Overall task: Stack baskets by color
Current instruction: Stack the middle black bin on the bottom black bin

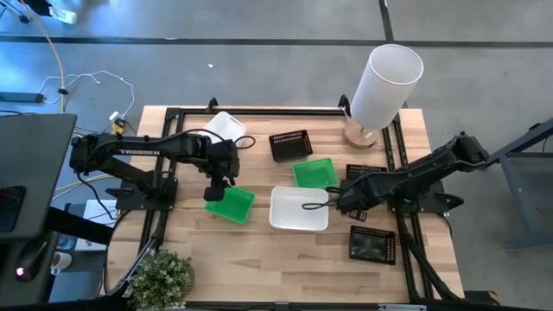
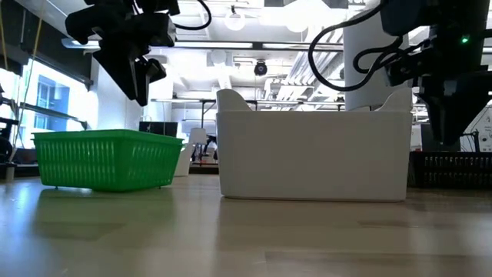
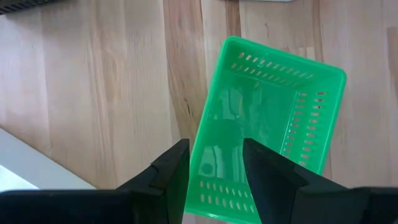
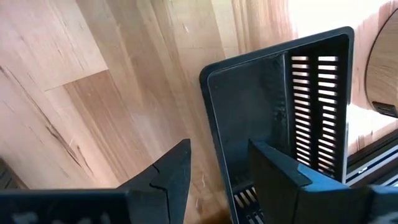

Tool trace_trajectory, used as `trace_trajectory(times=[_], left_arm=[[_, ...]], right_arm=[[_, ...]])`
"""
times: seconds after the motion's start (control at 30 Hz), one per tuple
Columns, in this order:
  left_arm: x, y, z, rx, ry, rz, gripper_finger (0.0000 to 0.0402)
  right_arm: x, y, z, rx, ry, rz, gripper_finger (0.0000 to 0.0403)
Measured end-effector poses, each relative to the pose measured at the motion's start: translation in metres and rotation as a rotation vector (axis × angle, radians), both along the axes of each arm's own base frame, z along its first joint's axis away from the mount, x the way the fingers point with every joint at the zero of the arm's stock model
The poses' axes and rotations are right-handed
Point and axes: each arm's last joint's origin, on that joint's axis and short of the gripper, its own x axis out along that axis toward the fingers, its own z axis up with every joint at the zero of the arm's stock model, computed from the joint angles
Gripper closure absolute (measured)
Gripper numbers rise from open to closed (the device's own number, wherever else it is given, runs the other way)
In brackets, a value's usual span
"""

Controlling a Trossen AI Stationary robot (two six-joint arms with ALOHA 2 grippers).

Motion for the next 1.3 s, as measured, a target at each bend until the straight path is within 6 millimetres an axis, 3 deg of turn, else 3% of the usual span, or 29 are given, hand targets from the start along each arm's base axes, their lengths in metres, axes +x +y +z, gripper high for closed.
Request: trace_trajectory(times=[0.2, 0.67, 0.8, 1.0, 1.3], left_arm=[[0.000, 0.000, 0.000, 0.000, 0.000, 0.000, 0.0266], [0.000, 0.000, 0.000, 0.000, 0.001, 0.000, 0.0266], [0.000, 0.000, 0.000, 0.000, 0.001, 0.000, 0.0266], [0.000, 0.000, 0.000, 0.000, 0.001, 0.000, 0.0266], [0.000, 0.000, 0.000, 0.000, 0.001, 0.000, 0.0266]], right_arm=[[0.003, 0.001, -0.005, 0.007, 0.017, -0.006, 0.0258], [0.017, -0.005, -0.036, -0.057, 0.155, -0.070, 0.0263], [0.018, -0.005, -0.039, -0.059, 0.171, -0.077, 0.0301], [0.017, -0.005, -0.038, -0.043, 0.178, -0.069, 0.0392], [0.017, -0.001, -0.033, -0.027, 0.202, -0.070, 0.0400]])
